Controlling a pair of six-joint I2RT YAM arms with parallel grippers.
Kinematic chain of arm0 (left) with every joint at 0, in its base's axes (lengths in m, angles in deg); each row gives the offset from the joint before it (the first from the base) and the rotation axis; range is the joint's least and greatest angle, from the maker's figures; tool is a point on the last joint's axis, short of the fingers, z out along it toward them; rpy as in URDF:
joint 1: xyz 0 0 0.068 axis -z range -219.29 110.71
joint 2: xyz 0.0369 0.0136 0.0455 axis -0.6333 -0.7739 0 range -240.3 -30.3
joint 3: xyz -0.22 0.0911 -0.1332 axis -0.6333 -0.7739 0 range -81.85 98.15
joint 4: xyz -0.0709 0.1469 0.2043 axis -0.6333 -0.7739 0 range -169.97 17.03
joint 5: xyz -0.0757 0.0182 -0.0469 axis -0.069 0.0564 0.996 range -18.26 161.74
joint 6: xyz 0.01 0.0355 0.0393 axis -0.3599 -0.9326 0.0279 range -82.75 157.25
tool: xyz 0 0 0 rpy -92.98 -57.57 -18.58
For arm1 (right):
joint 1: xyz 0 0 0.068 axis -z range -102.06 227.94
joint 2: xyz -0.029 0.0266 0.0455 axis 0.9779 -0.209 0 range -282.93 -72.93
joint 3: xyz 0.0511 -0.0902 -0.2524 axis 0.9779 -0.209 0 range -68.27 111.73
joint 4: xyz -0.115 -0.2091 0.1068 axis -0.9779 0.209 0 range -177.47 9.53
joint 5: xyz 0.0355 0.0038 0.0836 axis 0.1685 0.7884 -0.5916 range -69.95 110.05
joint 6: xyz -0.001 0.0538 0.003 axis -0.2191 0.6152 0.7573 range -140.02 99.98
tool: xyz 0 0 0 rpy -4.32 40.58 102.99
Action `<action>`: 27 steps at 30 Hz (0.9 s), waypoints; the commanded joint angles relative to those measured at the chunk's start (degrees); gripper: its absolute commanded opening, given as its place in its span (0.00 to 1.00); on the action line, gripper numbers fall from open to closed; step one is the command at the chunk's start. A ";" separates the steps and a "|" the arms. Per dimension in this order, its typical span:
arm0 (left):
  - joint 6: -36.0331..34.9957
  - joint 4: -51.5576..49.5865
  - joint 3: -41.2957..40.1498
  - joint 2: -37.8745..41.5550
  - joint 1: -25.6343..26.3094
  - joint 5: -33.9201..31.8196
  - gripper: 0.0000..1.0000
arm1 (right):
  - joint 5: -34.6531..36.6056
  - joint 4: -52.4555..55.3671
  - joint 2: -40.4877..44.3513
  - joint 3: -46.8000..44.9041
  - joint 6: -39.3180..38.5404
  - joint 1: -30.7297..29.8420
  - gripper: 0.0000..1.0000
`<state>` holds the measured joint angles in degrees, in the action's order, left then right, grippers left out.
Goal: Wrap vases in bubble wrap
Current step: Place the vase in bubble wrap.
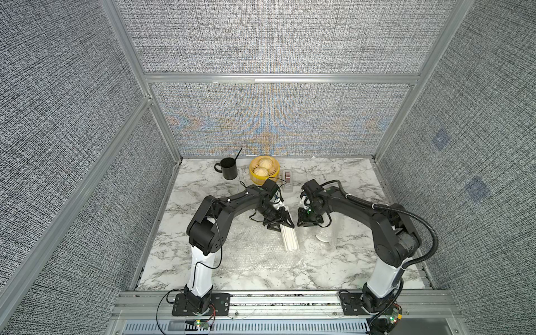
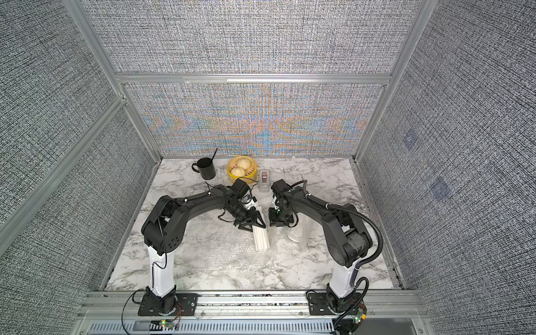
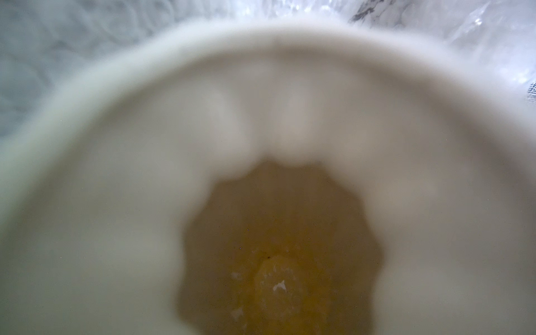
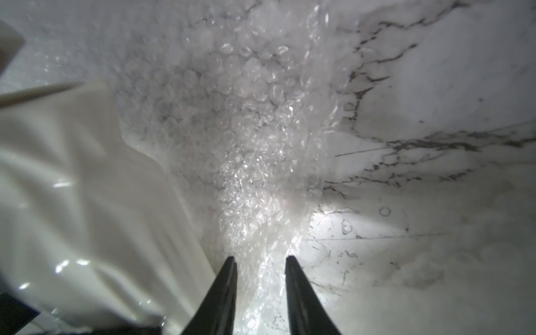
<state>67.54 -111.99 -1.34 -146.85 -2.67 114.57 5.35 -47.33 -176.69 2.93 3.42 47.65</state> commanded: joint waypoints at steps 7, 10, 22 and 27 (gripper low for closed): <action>-2.69 -0.61 1.38 -2.15 -0.27 -10.88 0.55 | 7.31 2.54 -2.26 2.45 1.07 -0.82 0.41; -2.60 -1.27 2.62 -3.28 -0.30 -11.91 0.55 | 8.63 2.54 -3.60 3.10 1.29 -0.83 0.43; -2.19 -0.96 4.83 -4.74 -0.33 -12.95 0.67 | 3.96 -2.26 -5.59 2.52 2.62 -0.74 0.34; -1.95 -1.01 4.75 -4.24 -0.44 -13.82 0.73 | 3.11 -2.92 -5.45 1.89 2.35 -0.56 0.24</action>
<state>66.62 -113.28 3.43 -151.24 -3.00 106.00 9.50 -49.54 -182.42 5.07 5.74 47.11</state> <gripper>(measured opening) 0.725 0.253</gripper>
